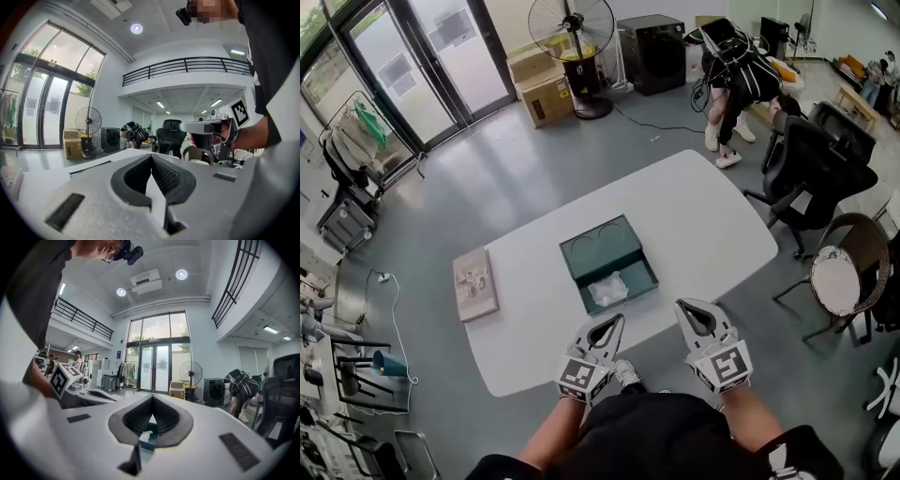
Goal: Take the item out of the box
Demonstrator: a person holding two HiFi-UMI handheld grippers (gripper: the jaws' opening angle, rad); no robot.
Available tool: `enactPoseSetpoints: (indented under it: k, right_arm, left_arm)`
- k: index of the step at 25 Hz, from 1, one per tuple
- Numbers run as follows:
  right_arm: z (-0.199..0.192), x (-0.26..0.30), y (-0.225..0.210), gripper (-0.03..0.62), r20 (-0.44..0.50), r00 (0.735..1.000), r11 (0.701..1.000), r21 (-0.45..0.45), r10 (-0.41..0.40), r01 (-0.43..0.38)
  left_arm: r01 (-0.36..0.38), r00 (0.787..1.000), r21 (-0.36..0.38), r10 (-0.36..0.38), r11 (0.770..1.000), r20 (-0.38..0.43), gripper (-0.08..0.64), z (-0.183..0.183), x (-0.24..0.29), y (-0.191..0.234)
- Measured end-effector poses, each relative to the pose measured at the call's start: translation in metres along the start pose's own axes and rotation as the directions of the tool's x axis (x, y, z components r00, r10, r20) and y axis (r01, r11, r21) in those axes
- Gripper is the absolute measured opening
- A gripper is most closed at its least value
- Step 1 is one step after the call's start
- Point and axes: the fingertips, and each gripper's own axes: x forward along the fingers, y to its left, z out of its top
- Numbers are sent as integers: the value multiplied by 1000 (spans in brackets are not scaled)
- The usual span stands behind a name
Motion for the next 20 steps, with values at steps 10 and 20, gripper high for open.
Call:
enactPoseSetpoints:
  k: [10,20]
  right_arm:
    - [5,65,2,6,-20,1000,1000,-4,7,-7]
    - [-2,88,-8,6,-38,999,1000,2,-2,2]
  left_arm:
    - [16,1000,-19,-16,1000,-12,12,-3,8,55]
    - [14,1000,-3,-14,1000,-25,12,-1,18,86]
